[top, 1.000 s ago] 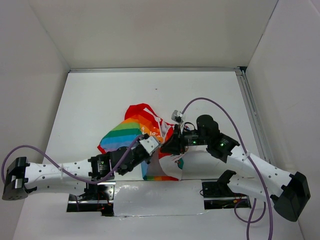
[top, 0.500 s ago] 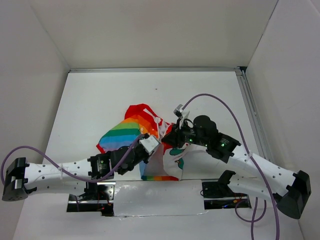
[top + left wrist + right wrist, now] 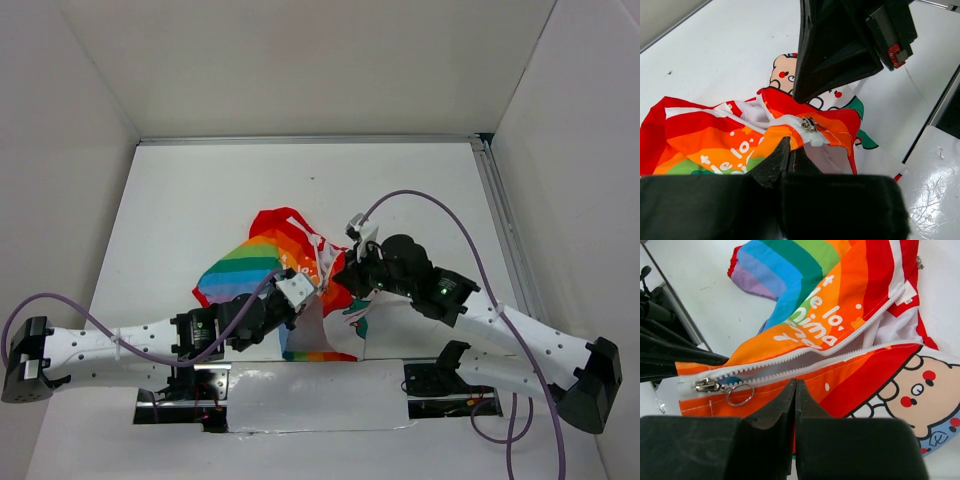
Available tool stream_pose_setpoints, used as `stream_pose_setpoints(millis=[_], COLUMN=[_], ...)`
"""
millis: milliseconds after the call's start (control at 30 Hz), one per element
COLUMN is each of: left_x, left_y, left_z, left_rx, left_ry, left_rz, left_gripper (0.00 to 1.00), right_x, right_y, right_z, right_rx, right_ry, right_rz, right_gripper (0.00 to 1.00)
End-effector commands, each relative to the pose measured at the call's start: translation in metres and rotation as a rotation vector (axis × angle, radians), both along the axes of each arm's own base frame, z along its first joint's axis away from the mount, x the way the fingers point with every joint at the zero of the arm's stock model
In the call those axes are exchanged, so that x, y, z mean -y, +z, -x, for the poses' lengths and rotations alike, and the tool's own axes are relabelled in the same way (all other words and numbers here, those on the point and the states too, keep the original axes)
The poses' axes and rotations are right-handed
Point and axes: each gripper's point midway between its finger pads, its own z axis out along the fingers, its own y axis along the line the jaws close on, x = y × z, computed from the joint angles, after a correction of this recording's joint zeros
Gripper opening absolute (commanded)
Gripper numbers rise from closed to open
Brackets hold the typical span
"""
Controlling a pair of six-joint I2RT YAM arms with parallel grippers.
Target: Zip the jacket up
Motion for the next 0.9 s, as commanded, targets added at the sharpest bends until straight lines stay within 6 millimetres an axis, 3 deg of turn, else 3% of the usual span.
stream_pose_setpoints(millis=[0, 133, 300, 467, 533, 767, 867], left_x=[0.001, -0.002, -0.001, 0.003, 0.004, 0.006, 0.005], left_y=[0.032, 0.034, 0.035, 0.034, 0.031, 0.033, 0.031], left_z=[-0.005, -0.006, -0.007, -0.004, -0.003, 0.001, -0.002], left_rx=[0.023, 0.024, 0.027, 0.026, 0.024, 0.031, 0.033], left_ry=[0.036, 0.035, 0.030, 0.003, -0.003, -0.034, -0.018], left_rz=[0.118, 0.141, 0.148, 0.143, 0.138, 0.143, 0.138], left_gripper=[0.00, 0.00, 0.00, 0.00, 0.00, 0.00, 0.00], right_x=[-0.001, -0.001, -0.013, -0.022, -0.025, -0.033, -0.039], right_y=[0.033, 0.033, 0.031, 0.025, 0.027, 0.029, 0.031], right_z=[0.012, 0.032, 0.048, 0.031, 0.027, 0.021, 0.031], right_rx=[0.011, -0.018, -0.038, -0.053, -0.040, -0.023, -0.010], right_ry=[0.027, 0.104, 0.217, 0.165, 0.150, 0.164, 0.242], right_rz=[-0.076, -0.120, -0.161, -0.156, -0.174, -0.176, -0.180], right_gripper=[0.18, 0.35, 0.42, 0.43, 0.51, 0.58, 0.59])
